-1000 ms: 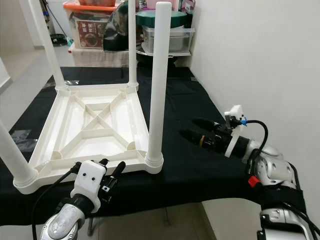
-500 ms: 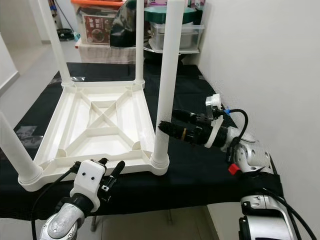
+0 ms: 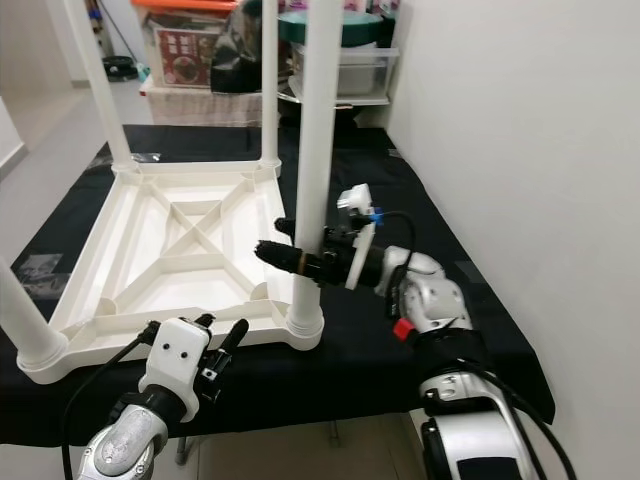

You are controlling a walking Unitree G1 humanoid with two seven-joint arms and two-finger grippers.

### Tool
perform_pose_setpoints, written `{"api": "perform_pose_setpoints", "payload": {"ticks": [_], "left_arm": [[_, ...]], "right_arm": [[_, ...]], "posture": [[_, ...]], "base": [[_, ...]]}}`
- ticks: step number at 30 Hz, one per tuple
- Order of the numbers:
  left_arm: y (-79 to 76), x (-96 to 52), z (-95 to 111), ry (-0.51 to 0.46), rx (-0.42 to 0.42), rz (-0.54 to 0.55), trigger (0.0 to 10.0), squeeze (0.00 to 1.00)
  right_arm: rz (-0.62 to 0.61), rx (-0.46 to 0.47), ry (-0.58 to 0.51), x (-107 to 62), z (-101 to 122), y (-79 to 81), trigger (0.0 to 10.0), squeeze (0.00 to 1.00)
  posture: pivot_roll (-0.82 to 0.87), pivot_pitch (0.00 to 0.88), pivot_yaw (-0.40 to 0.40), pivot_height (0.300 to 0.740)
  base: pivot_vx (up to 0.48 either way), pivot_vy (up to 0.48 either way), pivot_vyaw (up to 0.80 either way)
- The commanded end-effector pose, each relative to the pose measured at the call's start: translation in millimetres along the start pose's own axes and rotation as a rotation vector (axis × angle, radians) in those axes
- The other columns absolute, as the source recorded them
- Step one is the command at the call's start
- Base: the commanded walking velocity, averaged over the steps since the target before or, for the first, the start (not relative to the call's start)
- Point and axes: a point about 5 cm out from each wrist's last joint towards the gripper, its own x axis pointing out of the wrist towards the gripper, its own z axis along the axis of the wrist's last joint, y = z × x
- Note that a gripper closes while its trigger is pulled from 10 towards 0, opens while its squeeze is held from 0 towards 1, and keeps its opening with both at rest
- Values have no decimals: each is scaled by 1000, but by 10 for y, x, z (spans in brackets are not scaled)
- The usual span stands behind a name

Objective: Building children table

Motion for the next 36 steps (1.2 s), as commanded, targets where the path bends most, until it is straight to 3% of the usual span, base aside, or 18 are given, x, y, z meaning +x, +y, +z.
{"api": "perform_pose_setpoints", "payload": {"ticks": [1, 4, 6, 8, 9, 10, 11, 15, 16, 19, 24, 26, 28, 29, 34, 35, 36], "left_arm": [[7, -5, -23, 9, 7, 2, 10000, 0], [7, 0, -28, 11, 7, 0, 10000, 0], [-3, 5, -38, 15, 9, -3, 10000, 0], [-3, 5, -38, 15, 9, -3, 10000, 0], [-4, 3, -41, 16, 11, -5, 10000, 0], [-1, 2, -41, 16, 11, -6, 10000, 0], [-1, 2, -41, 16, 11, -6, 10000, 0], [3, -1, -49, 21, 14, -12, 10000, 0], [3, -1, -49, 21, 14, -12, 10000, 0], [-1, 0, -57, 26, 16, -17, 10000, 0], [-11, -2, -65, 29, 19, -17, 10000, 0], [-13, -4, -61, 25, 19, -14, 10000, 0], [-15, -4, -63, 27, 19, -13, 10000, 0], [-18, -5, -67, 28, 17, -13, 10000, 0], [-33, 3, -72, 30, 16, -16, 10000, 0], [-35, 11, -73, 30, 15, -16, 10000, 0], [-35, 11, -73, 30, 15, -16, 10000, 0]], "right_arm": [[-45, -38, -6, 71, 49, -11, 0, 0], [-93, -66, -9, 78, 52, -22, 0, 0], [-226, -109, -32, 87, 64, -8, 0, 0], [-226, -109, -32, 87, 64, -8, 0, 0], [-397, -120, -44, 105, 70, 8, 0, 0], [-478, -121, -44, 115, 65, 7, 0, 0], [-478, -121, -44, 115, 65, 7, 0, 0], [-924, -79, -40, 60, -19, 12, 0, 0], [-924, -79, -40, 60, -19, 12, 0, 0], [-1081, -20, -61, 102, -68, 118, 0, 0], [-1184, -5, -87, 235, -64, 211, 0, 0], [-1141, -4, -124, 354, -29, 250, 10000, 0], [-1099, -5, -155, 393, -14, 263, 10000, 0], [-1061, -15, -185, 409, -2, 279, 10000, 1000], [-1010, -41, -216, 377, -5, 252, 10000, 1000], [-828, 13, -237, 358, -37, 221, 10000, 0], [-828, 13, -237, 358, -37, 221, 10000, 0]], "posture": [[59, 38, -53, 740], [57, 36, -52, 740], [55, 36, -50, 740], [55, 36, -50, 740], [52, 33, -49, 740], [52, 33, -49, 740], [52, 33, -49, 740], [46, 34, -45, 740], [46, 34, -45, 740], [50, 32, -47, 740], [59, 27, -53, 740], [59, 27, -53, 740], [57, 25, -55, 740], [54, 22, -55, 740], [51, 20, -57, 740], [52, 19, -58, 740], [52, 19, -58, 740]], "base": [[0, 0, 0], [0, 0, 0], [0, 0, 0], [0, 0, 0], [0, 0, 0], [0, 0, 0], [0, 0, 0], [0, 0, 0], [0, 0, 0], [0, 0, 0], [0, 0, 0], [0, 0, 0], [0, 0, 0], [0, 0, 0], [0, 0, 0], [0, 0, 0], [0, 0, 0]]}}
